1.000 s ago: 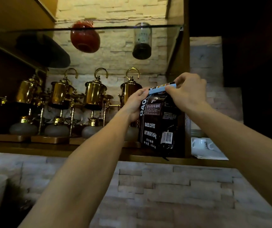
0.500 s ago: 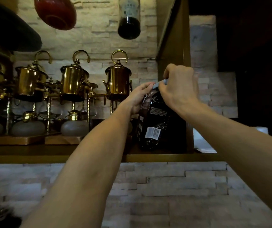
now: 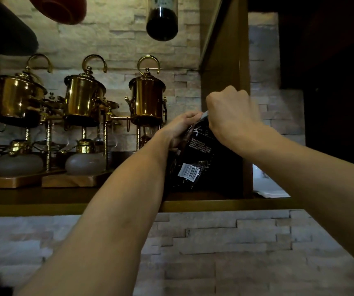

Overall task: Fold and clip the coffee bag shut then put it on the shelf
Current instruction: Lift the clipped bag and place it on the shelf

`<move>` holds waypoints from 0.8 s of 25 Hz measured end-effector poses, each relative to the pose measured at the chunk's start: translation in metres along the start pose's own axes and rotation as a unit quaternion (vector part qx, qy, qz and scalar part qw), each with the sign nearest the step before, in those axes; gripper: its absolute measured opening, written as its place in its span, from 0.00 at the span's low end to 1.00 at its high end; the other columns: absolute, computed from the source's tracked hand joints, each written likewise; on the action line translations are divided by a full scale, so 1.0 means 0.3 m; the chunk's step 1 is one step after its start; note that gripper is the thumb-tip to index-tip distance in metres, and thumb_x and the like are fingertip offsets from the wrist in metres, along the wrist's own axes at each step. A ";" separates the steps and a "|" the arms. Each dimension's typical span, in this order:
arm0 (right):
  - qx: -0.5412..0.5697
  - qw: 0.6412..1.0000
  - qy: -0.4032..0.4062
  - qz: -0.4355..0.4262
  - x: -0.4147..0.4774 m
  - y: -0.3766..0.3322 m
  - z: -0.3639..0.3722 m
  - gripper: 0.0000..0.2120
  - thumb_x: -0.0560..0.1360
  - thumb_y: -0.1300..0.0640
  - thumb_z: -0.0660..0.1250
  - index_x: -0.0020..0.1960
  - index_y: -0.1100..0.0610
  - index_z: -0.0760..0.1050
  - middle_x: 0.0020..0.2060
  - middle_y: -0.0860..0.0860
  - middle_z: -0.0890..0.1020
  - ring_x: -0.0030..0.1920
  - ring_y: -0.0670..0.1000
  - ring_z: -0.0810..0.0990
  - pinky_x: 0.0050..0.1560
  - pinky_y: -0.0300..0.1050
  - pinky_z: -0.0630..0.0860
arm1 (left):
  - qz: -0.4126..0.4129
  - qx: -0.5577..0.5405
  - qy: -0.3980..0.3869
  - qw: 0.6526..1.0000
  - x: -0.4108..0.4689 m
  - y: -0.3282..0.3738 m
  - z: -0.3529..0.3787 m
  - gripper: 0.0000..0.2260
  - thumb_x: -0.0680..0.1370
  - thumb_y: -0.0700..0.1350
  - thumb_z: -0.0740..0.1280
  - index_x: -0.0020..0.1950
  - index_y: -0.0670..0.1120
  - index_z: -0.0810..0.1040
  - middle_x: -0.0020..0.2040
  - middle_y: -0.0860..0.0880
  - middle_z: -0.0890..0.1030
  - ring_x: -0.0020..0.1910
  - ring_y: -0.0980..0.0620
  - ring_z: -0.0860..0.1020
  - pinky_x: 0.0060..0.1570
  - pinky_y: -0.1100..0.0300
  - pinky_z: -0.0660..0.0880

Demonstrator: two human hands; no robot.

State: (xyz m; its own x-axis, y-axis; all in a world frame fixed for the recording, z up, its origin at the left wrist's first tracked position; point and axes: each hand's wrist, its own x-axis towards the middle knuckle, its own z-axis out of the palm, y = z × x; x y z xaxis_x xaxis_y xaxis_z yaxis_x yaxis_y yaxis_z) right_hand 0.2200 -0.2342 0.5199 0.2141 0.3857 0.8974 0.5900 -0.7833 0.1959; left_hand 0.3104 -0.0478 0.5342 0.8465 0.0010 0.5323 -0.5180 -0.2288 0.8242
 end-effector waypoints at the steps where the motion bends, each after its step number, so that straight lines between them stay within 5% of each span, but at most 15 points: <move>1: -0.023 1.000 -0.003 -0.007 0.000 0.003 -0.014 0.11 0.76 0.65 0.58 0.57 0.64 0.72 0.54 0.64 0.75 0.54 0.67 0.74 0.42 0.53 0.64 | 0.001 0.001 -0.003 1.000 0.000 -0.001 0.004 0.07 0.78 0.43 0.61 0.50 0.45 0.79 0.43 0.47 0.84 0.44 0.48 0.81 0.48 0.53 0.77; 7: -0.064 0.997 -0.031 -0.001 -0.016 0.041 -0.039 0.10 0.75 0.62 0.61 0.55 0.62 0.74 0.54 0.63 0.77 0.54 0.66 0.75 0.42 0.52 0.64 | -0.025 0.033 -0.006 0.999 -0.002 0.005 0.041 0.13 0.77 0.43 0.64 0.60 0.42 0.75 0.56 0.37 0.76 0.56 0.39 0.74 0.63 0.42 0.68; 15: -0.029 0.998 0.024 -0.040 -0.050 0.096 0.024 0.08 0.76 0.57 0.61 0.48 0.60 0.76 0.46 0.58 0.77 0.46 0.64 0.77 0.35 0.50 0.64 | -0.013 0.137 0.040 0.990 -0.067 0.026 0.073 0.14 0.78 0.47 0.61 0.61 0.42 0.74 0.54 0.36 0.75 0.52 0.41 0.73 0.53 0.47 0.69; 20: 0.105 0.993 0.009 -0.052 -0.099 0.129 0.012 0.15 0.76 0.48 0.60 0.52 0.56 0.79 0.48 0.56 0.80 0.47 0.58 0.77 0.41 0.48 0.69 | -0.033 0.264 0.065 0.962 -0.187 0.066 0.047 0.12 0.78 0.50 0.60 0.56 0.46 0.77 0.54 0.43 0.79 0.55 0.44 0.76 0.57 0.47 0.72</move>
State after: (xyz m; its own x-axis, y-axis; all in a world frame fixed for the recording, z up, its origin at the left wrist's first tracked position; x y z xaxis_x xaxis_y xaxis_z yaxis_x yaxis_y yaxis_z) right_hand 0.2392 -0.2742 0.4995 0.1310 0.4494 0.8837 0.7586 -0.6193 0.2026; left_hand 0.2545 -0.0662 0.5180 0.8346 0.1464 0.5311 -0.3013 -0.6858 0.6625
